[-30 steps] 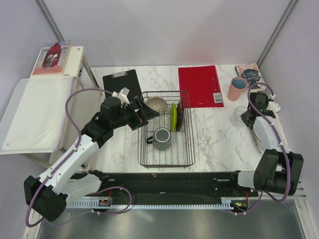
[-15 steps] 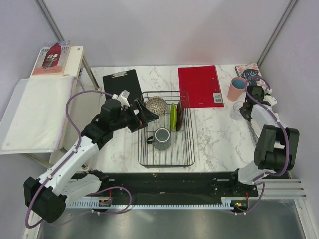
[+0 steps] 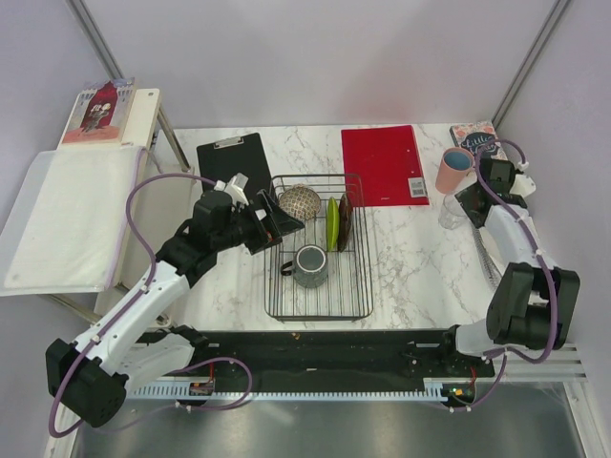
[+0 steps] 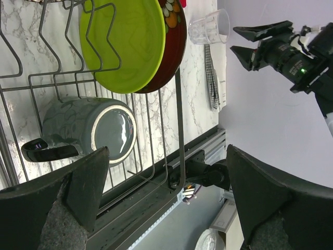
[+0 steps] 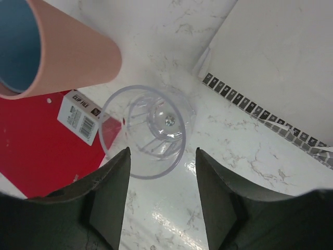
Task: Unload the mixed dishes from the dish rack
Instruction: Place the cup at the center of the board, then pick up the cup from the dish rack.
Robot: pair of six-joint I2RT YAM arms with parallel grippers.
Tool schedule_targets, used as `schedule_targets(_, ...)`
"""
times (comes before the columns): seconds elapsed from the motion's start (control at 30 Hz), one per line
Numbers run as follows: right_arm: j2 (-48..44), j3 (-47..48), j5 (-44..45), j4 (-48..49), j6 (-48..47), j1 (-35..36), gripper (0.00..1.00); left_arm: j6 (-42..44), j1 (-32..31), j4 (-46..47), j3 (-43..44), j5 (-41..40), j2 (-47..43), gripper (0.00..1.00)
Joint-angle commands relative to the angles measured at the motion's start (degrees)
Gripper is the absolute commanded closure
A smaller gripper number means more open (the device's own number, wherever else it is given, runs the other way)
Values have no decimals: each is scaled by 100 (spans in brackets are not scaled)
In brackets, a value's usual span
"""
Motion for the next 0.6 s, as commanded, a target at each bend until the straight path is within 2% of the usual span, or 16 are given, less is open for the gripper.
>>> schedule_targets(0.0,-637,182,-183,-159,51,46,40,242,-14,-2,68,-114,-133,1)
schedule_targets(0.13,-1488,121,-569,-125,156,247,39,523,-14,-63,112,-299,-212,1)
schedule_targets(0.17,-1917,51,-936,15,122,439,39,741,-23,-124,130,-334,-212,1)
schedule_targets(0.33,-3071,-844,-2361,1500,-98,1256,34,1630,-181,-695,411,-929,-116,1)
schedule_targets(0.43,-3537,-1275,-2951,1870,-265,1696,32,2314,-585,-1134,639,-1561,199,1)
schedule_targets(0.57,-4186,-1777,-3470,2134,-423,1970,30,2859,-1514,-1390,912,-2328,771,1)
